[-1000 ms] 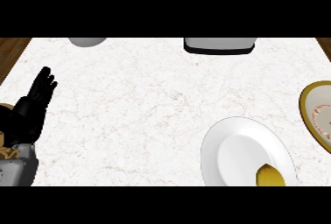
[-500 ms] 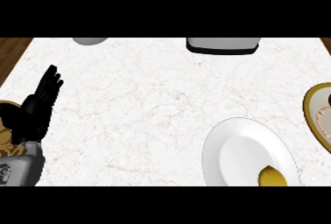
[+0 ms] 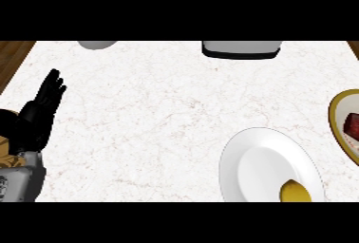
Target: Pick the cupcake from the plate and place it in the bowl
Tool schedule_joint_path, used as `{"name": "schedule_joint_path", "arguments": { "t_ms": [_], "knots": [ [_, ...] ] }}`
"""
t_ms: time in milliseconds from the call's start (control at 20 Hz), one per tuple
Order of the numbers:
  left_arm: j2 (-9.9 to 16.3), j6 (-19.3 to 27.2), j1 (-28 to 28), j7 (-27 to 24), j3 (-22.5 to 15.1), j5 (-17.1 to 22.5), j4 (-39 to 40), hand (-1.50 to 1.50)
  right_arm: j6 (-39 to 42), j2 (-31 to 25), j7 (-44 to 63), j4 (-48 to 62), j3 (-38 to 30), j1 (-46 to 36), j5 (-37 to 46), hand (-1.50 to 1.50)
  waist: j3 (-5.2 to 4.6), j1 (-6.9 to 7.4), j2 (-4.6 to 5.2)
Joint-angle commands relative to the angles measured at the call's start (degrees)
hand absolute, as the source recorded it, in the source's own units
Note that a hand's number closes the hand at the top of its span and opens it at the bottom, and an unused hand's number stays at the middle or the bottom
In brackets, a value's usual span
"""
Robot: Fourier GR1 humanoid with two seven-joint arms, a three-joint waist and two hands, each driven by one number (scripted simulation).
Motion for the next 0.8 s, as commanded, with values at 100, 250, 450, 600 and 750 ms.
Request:
{"name": "schedule_joint_path", "arguments": {
  "t_ms": [100, 250, 450, 600, 750],
  "knots": [
    [0.69, 0.02, -0.21, 1.89, 0.58, 0.33, -2.06, 0.0, 12.81, -2.41, -0.33, 9.61, -11.63, -3.93, -12.94, -1.5, 0.14, -0.28, -0.21],
    [0.02, 0.2, 1.11, -0.16, 0.42, -0.18, -1.11, 0.0, 19.22, -7.5, 4.33, 13.66, -15.57, -6.22, -17.22, -1.5, 0.1, -0.15, 0.03],
    [-1.17, 0.86, 0.96, -0.13, -0.66, -1.06, -1.16, 0.0, 22.52, -12.0, 5.03, 16.48, -15.72, -2.91, -17.26, -1.5, 0.29, 0.05, 0.47],
    [0.02, 0.61, -0.86, 0.48, 0.74, -0.44, -1.04, 0.0, 25.86, -14.49, 4.99, 16.13, -15.85, -1.23, -17.87, -1.5, 0.38, -0.29, 0.47],
    [-1.21, 1.07, 1.07, -0.61, 0.25, -0.5, -1.55, 0.0, 27.55, -14.47, 3.75, 16.29, -16.73, 2.33, -19.21, -1.5, 0.64, -0.9, 0.43]
  ]
}}
